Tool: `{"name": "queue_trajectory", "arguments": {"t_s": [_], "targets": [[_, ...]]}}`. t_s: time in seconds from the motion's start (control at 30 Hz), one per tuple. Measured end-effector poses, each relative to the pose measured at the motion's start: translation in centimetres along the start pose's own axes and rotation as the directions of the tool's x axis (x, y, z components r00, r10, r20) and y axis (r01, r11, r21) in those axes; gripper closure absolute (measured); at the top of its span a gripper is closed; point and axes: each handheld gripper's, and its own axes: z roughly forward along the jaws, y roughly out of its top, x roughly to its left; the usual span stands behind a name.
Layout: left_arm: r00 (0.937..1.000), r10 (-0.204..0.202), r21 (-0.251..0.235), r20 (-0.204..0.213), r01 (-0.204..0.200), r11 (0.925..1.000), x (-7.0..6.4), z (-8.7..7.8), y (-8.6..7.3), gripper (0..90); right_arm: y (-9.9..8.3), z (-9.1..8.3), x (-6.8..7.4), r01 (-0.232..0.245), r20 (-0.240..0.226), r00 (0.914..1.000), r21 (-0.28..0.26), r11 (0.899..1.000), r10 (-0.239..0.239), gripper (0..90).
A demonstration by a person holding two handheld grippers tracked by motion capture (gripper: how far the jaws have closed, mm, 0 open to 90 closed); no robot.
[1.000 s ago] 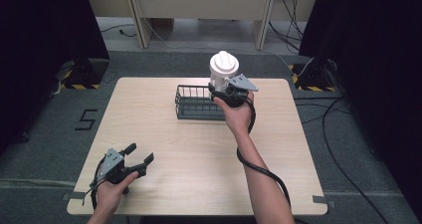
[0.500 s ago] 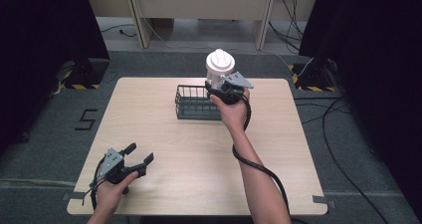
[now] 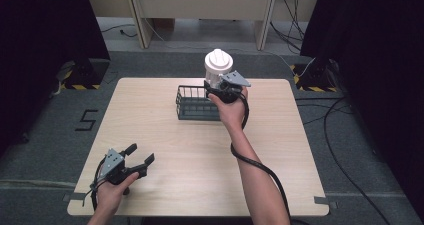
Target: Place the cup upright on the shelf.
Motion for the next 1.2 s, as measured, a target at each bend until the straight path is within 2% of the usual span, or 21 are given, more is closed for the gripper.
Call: {"name": "queue_trajectory", "arguments": {"t_s": [1.2], "targets": [[1.0, -0.001, 0.001, 0.005, 0.001, 1.0, 0.1, 0.0, 0.0, 17.5, -1.2, 3.1, 0.0, -0.02, 0.029, 0.9994, 0.06, 0.998, 0.019, 18.3]]}}
